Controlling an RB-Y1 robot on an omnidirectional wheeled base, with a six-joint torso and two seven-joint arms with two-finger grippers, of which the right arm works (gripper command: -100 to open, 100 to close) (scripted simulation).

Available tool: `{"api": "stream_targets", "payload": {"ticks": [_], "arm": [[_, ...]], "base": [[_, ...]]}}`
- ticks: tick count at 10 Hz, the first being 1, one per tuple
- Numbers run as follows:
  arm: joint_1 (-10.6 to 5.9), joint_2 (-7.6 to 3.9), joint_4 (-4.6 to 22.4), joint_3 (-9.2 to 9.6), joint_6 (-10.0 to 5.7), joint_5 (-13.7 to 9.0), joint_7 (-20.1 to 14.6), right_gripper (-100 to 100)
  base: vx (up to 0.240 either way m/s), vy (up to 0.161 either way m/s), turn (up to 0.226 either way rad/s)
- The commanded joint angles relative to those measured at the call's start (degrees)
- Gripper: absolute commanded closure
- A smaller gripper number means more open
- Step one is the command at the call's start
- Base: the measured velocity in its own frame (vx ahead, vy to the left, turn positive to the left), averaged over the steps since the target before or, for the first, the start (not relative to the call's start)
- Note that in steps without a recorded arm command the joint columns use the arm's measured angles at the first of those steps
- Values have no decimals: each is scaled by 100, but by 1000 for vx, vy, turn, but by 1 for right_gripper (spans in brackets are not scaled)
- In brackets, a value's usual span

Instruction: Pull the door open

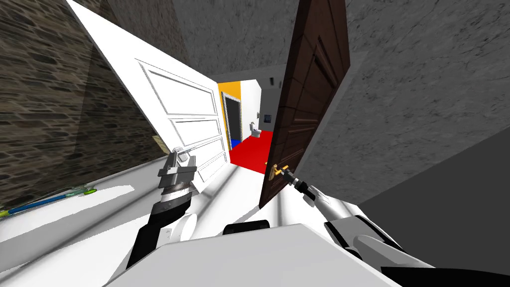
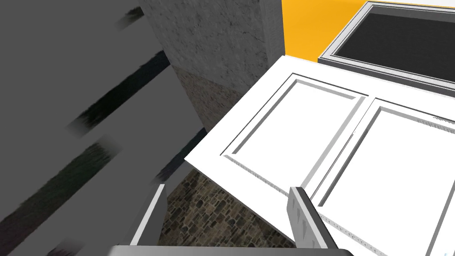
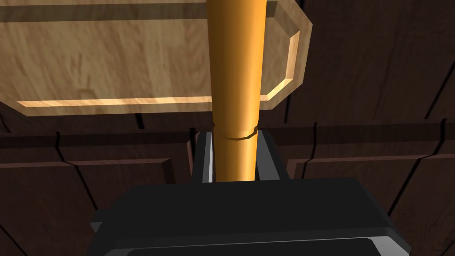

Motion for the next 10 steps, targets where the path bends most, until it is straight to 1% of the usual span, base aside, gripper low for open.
{"api": "stream_targets", "payload": {"ticks": [1,4,7,8,9,10], "arm": [[5,-24,44,-12,-51,11,-9,100],[-31,-55,150,-28,-173,37,-15,100],[-56,-76,226,-41,-260,56,-19,100],[-57,-61,212,-28,-240,57,-14,100],[-62,-68,255,-31,-283,74,-14,100],[-66,-71,267,-34,-296,77,-14,100]], "base": [[-173,-121,130],[-147,-139,146],[-156,-135,117],[-70,-59,38],[-123,-91,141],[-130,-164,166]]}}
